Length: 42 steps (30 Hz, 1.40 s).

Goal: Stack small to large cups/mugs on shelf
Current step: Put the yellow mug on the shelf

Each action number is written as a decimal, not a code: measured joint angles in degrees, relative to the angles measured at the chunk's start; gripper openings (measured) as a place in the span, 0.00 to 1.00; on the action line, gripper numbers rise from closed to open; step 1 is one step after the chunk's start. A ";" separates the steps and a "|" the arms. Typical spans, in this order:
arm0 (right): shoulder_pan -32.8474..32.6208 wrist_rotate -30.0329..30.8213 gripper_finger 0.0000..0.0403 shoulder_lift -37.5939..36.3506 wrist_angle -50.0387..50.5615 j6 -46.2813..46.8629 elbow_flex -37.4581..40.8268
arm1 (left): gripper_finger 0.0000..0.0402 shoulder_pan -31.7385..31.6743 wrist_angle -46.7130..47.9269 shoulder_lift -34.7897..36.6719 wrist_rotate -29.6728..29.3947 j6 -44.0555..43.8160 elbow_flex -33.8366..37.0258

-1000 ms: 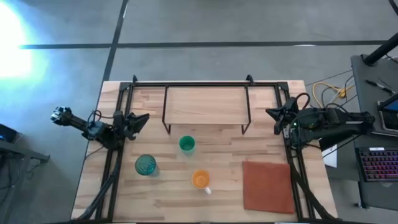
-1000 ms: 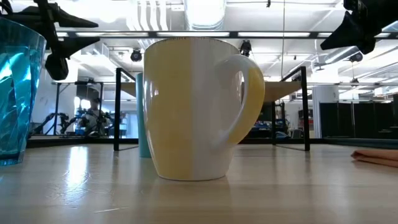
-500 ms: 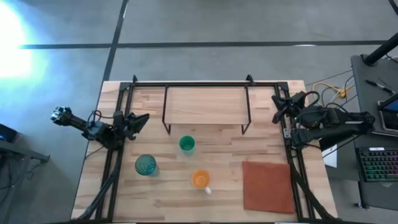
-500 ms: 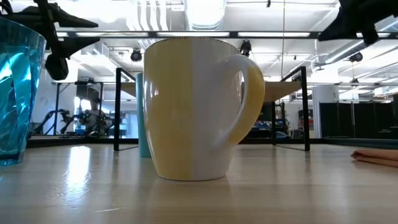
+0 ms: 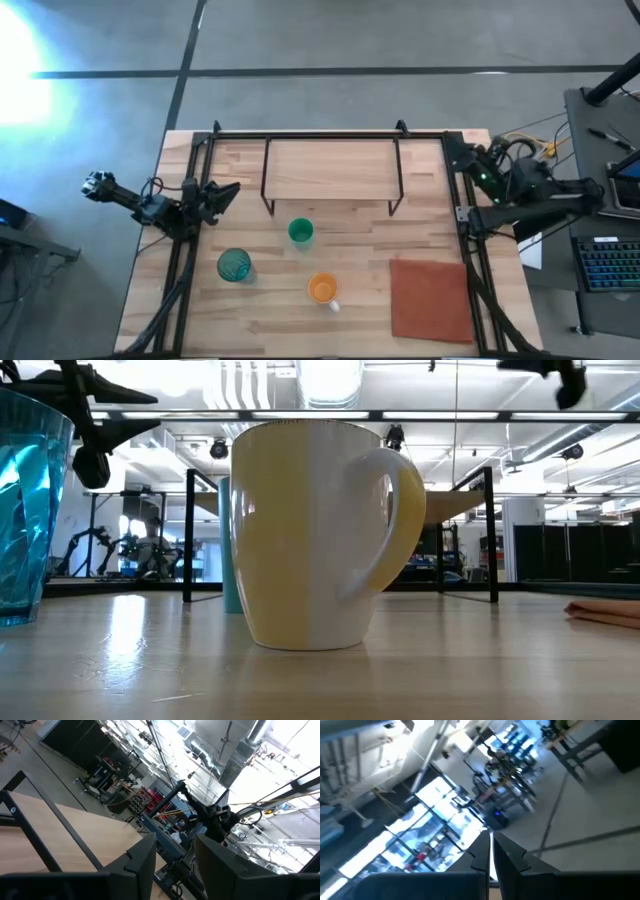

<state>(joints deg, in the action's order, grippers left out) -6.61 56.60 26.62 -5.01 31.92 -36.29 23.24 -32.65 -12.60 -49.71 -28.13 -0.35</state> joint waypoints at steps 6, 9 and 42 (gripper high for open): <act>-0.13 -9.40 0.03 7.76 -4.22 7.03 0.09 | 0.30 0.00 -0.32 0.66 -0.39 0.05 -0.16; -0.13 -10.41 0.03 12.90 -13.55 3.72 0.13 | 0.30 0.02 -0.34 0.87 -0.89 0.03 -0.21; 14.40 -56.16 0.03 39.90 0.90 -1.86 -28.58 | 0.30 0.00 -1.96 2.64 -11.79 4.97 -1.57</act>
<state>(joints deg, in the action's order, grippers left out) 7.79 0.44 66.52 -4.11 30.06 -64.87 23.24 -34.61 -9.96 -61.51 -23.16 -1.92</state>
